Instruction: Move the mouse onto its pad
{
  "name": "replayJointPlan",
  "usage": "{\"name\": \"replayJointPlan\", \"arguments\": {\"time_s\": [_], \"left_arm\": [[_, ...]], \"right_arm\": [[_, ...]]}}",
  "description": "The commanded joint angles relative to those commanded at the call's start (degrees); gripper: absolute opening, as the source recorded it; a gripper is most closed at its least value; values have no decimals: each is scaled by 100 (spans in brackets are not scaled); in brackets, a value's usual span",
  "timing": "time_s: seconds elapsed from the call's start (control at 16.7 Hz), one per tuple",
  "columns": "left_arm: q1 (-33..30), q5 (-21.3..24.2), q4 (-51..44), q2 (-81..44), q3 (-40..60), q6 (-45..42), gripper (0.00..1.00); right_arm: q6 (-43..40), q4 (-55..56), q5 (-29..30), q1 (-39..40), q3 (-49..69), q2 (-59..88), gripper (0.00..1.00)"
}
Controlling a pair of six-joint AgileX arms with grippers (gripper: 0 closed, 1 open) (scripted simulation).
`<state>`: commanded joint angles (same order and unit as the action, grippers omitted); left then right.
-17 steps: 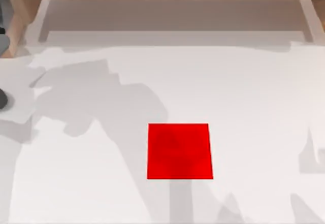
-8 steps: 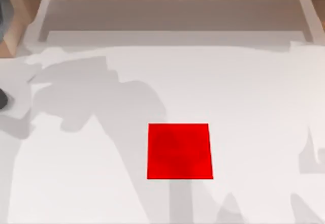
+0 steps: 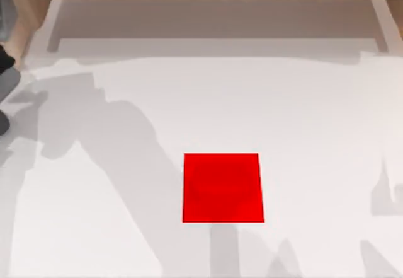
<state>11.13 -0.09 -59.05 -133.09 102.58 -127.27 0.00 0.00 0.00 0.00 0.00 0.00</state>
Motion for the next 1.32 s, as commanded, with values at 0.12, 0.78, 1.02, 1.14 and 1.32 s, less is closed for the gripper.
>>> {"name": "replayJointPlan", "arguments": {"time_s": [0.12, 0.78, 1.02, 1.14, 1.32], "left_arm": [[10, 1, 377, -119, -278, -13, 100], [14, 2, 511, -166, -390, -18, 55], [14, 2, 511, -166, -390, -18, 25], [14, 2, 511, -166, -390, -18, 10], [14, 2, 511, -166, -390, -18, 0]], "right_arm": [[0, 0, 0, 0, 0, 0, 100], [0, 0, 0, 0, 0, 0, 100], [0, 0, 0, 0, 0, 0, 100], [0, 0, 0, 0, 0, 0, 100], [0, 0, 0, 0, 0, 0, 100]]}}
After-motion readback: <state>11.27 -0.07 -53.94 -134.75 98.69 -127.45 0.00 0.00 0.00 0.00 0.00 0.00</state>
